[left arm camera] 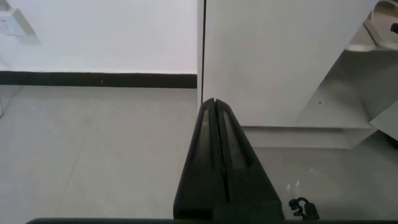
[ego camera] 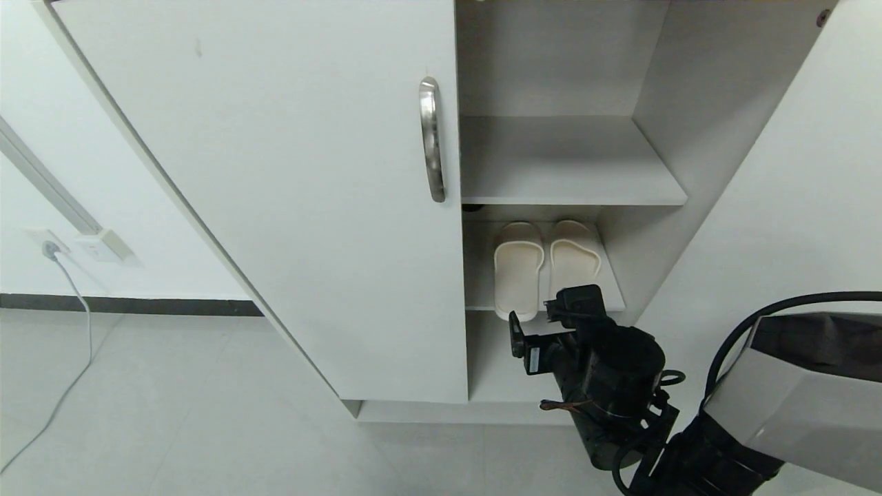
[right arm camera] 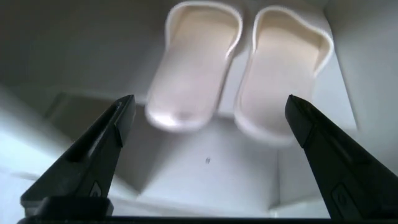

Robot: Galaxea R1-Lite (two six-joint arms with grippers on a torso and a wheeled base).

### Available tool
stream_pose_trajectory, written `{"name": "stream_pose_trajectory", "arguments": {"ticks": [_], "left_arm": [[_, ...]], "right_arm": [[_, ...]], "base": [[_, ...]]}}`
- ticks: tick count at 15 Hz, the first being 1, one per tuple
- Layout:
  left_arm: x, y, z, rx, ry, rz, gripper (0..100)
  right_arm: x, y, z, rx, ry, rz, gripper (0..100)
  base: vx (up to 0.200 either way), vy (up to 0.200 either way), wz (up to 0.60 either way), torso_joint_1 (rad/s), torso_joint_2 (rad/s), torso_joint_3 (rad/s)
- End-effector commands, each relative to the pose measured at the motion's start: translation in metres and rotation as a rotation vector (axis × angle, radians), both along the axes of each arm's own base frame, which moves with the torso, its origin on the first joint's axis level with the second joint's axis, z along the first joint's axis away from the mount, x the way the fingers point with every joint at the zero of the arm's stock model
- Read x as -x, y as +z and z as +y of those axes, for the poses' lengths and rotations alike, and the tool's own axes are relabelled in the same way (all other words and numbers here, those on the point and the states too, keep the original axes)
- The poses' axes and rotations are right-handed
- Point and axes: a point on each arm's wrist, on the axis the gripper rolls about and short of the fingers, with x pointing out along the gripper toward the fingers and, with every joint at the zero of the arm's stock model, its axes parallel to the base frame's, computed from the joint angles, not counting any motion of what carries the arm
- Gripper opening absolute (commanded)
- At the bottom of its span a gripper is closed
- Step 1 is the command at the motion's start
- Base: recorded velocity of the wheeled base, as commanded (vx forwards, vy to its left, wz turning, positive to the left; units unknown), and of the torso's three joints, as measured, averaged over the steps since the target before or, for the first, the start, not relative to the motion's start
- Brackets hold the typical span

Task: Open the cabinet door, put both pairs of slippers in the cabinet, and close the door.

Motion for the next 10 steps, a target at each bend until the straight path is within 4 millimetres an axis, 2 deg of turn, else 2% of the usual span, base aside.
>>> {"name": "stream_pose_trajectory", "arguments": {"ticks": [1, 3, 10], "left_arm": [[-0.0001, 0.0, 0.0, 0.001, 0.001, 0.002, 0], [-0.0001, 0.0, 0.0, -0.001, 0.001, 0.002, 0], [-0.0001, 0.0, 0.0001, -0.001, 0.004, 0.002, 0]], "right_arm": [[-0.0003, 0.0004, 0.0001, -0.001, -0.001, -0.001, 100], [-0.0001, 0.0001, -0.0001, 0.0, -0.001, 0.0, 100], [-0.0001, 0.0002, -0.0001, -0.001, -0.001, -0.001, 100]], "base": [[-0.2, 0.0, 0.0, -0.002, 0.0, 0.002], [-0.2, 0.0, 0.0, 0.002, 0.0, 0.007], [0.0, 0.0, 0.0, 0.0, 0.0, 0.0]]}}
